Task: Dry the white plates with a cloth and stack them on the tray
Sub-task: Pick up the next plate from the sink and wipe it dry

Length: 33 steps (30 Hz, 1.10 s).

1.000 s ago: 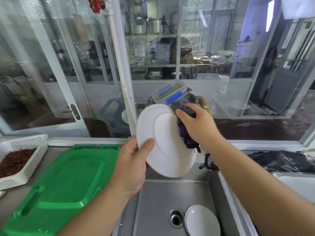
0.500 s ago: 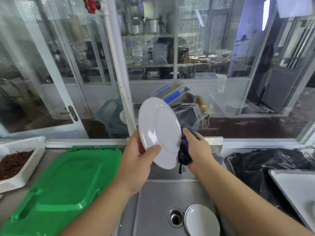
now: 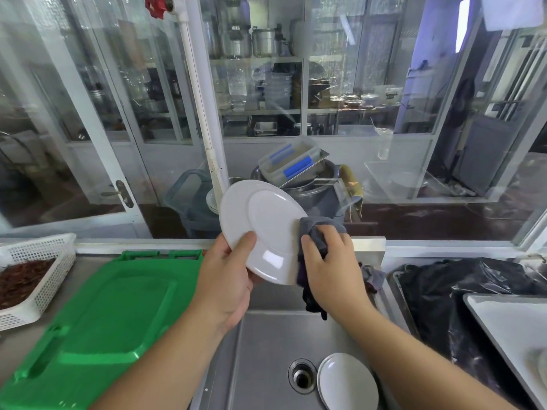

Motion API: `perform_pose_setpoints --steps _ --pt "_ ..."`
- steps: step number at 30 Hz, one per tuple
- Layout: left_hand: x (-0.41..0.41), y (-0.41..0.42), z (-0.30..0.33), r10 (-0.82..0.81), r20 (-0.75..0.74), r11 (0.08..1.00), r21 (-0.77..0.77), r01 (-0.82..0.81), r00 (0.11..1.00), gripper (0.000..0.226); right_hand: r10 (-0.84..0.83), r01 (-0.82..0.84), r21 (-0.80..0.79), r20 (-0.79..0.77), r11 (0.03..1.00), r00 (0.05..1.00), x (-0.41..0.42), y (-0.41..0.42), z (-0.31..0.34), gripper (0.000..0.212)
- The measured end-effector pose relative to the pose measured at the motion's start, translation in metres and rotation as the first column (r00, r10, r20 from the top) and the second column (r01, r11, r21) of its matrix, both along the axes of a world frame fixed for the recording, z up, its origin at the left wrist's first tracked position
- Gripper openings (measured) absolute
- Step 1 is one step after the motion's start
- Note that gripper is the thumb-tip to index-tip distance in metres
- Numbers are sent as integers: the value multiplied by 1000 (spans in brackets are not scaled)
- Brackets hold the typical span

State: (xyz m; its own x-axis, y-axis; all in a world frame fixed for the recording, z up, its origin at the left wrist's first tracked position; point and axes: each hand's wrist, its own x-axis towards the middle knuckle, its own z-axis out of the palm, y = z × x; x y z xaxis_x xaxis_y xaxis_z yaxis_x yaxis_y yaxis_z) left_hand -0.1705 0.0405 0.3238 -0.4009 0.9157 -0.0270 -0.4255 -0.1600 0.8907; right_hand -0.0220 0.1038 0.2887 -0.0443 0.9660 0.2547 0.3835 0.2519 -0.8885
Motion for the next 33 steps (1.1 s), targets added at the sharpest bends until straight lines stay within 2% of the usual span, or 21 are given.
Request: perform_pose_setpoints --steps 4,6,9,12,16,20,23,26,28,31,33 --pt "1 -1 -4 13 -84 999 -45 -16 996 20 73 -126 259 206 957 976 -3 -22 -1 23" --pt "3 -4 -10 -35 -123 998 -62 27 992 22 149 -236 339 263 911 953 -3 -19 12 25" --pt "6 -9 -14 -96 -87 994 -57 92 992 25 194 -318 409 317 855 928 -4 -2 34 29" --pt "7 -9 -12 -91 -73 996 -9 91 993 22 148 -283 398 336 873 930 -6 18 46 31" --pt "2 -10 -6 -5 -94 999 33 8 996 19 18 -117 267 347 956 938 -6 33 42 32" --pt "-5 -9 -2 62 -85 997 43 -59 994 22 46 -102 152 332 983 942 -3 15 21 27" --pt "-9 -7 -10 88 -89 996 20 -87 992 26 142 -200 205 265 958 954 -8 -8 10 18" --pt "-7 -9 -21 45 -126 999 -9 -47 991 29 246 -303 313 208 900 947 -17 -13 16 22" --pt "-3 -11 -27 -4 -171 1000 0 4 985 21 237 -299 365 206 881 949 -22 -4 27 25" --pt "0 -14 -30 -34 -197 999 24 39 980 28 172 -257 383 243 887 955 -24 17 45 30" --pt "0 -14 -30 -39 -221 998 46 50 974 35 114 -208 332 279 920 953 -22 31 51 32"
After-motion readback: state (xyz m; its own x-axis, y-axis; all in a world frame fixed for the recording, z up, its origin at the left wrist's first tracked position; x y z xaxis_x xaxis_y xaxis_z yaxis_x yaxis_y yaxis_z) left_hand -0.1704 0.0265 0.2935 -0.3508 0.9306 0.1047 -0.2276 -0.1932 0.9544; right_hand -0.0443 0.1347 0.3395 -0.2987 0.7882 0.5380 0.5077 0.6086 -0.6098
